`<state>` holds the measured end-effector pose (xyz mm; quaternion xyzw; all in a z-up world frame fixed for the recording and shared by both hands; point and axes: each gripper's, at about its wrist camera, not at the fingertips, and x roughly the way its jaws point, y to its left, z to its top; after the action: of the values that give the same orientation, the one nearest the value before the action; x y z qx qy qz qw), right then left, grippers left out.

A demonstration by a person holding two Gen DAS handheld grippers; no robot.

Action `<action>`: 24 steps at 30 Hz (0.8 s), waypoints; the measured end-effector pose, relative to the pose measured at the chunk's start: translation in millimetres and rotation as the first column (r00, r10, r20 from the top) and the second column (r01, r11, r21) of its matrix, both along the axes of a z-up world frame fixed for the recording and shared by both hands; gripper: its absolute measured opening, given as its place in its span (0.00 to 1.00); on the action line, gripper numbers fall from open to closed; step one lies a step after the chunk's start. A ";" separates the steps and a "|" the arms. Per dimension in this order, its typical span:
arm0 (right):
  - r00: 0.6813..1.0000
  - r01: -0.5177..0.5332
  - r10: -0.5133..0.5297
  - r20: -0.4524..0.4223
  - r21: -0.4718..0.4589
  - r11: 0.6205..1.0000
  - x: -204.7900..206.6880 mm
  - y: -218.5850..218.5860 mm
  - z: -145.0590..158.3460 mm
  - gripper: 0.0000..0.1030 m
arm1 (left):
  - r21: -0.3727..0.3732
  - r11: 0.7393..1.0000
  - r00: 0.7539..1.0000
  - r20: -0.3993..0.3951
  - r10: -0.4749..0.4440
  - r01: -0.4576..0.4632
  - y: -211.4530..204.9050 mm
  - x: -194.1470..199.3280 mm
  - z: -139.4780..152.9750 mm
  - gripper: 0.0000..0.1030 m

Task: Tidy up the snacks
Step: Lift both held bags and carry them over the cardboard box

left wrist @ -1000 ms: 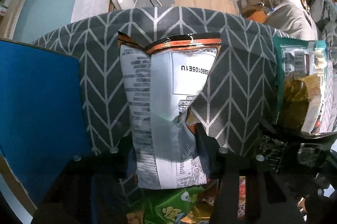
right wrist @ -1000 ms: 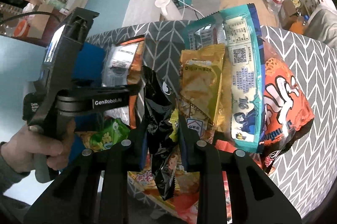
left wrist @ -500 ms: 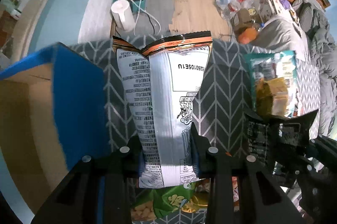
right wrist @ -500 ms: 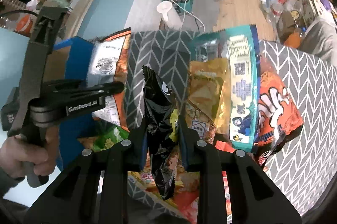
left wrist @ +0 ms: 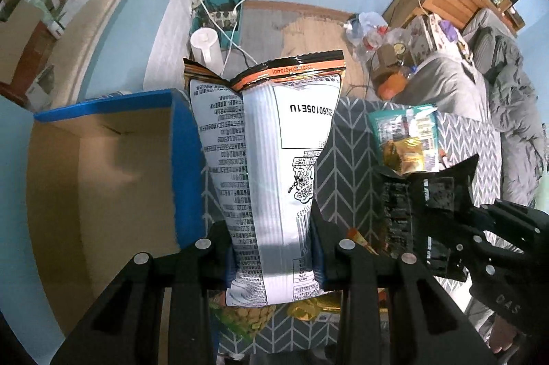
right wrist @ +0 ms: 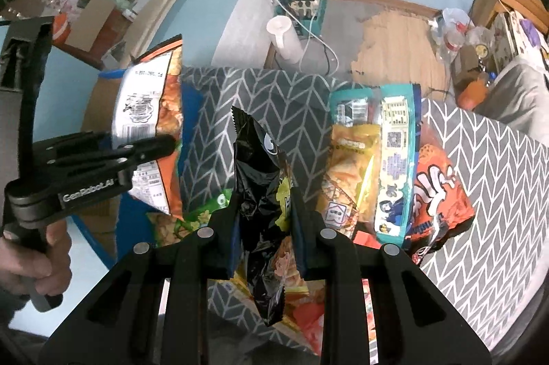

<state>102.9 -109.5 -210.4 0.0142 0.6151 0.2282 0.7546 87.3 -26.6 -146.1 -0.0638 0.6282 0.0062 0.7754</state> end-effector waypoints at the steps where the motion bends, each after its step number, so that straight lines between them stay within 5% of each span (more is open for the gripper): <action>1: 1.000 -0.005 0.005 0.005 0.003 1.000 -1.1 1.9 3.7 0.23 | -0.001 1.000 1.000 0.004 0.001 -0.001 0.9 -2.1 2.7 0.33; 24: 0.983 -0.181 0.178 0.055 0.066 0.981 -6.9 85.5 51.4 0.23 | -0.046 0.990 0.988 0.066 0.136 -0.134 72.3 -61.3 63.6 0.33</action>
<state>96.0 -24.0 -159.0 -0.0201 0.5867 0.3174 0.7448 25.9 45.8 -82.5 -0.1226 0.5952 0.0433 0.7930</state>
